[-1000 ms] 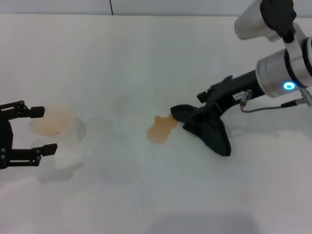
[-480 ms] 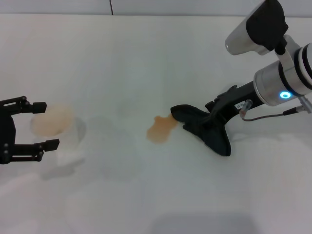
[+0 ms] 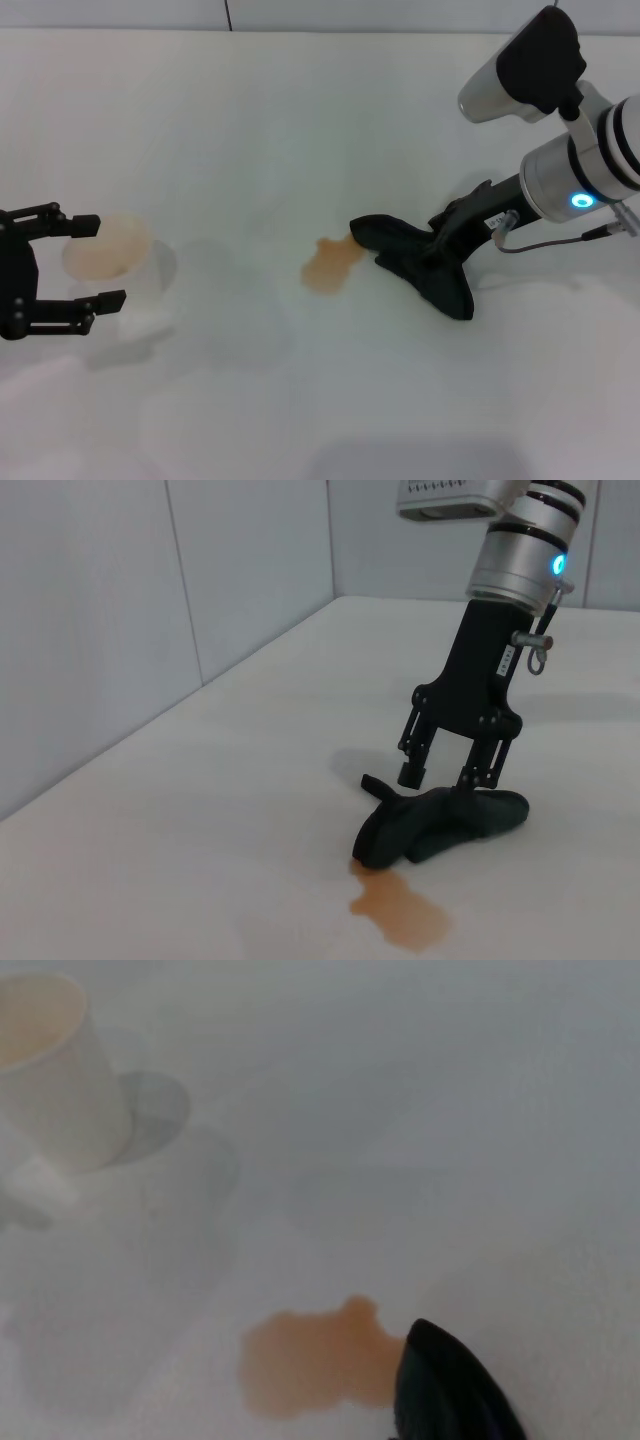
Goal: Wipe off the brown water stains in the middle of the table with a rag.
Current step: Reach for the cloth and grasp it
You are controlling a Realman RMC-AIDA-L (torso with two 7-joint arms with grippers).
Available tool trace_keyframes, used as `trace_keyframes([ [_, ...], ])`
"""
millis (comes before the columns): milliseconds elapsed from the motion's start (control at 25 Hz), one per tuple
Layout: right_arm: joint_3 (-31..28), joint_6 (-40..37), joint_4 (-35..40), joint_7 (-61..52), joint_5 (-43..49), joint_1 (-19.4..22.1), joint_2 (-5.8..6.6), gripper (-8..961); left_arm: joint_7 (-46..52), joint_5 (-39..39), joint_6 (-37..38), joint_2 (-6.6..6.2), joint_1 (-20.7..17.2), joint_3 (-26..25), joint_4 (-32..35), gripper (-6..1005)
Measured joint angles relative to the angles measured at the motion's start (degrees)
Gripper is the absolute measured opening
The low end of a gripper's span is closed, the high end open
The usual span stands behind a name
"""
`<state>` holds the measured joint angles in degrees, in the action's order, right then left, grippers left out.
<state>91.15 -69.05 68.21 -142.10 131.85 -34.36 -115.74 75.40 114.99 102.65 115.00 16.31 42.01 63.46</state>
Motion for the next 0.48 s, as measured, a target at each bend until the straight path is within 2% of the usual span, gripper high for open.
trace_keyframes([
  [480, 0.9, 0.9, -1.0, -0.2, 0.0, 0.0, -0.02, 549, -0.1, 0.1, -1.3, 0.13, 0.2, 0.0, 0.0, 861],
])
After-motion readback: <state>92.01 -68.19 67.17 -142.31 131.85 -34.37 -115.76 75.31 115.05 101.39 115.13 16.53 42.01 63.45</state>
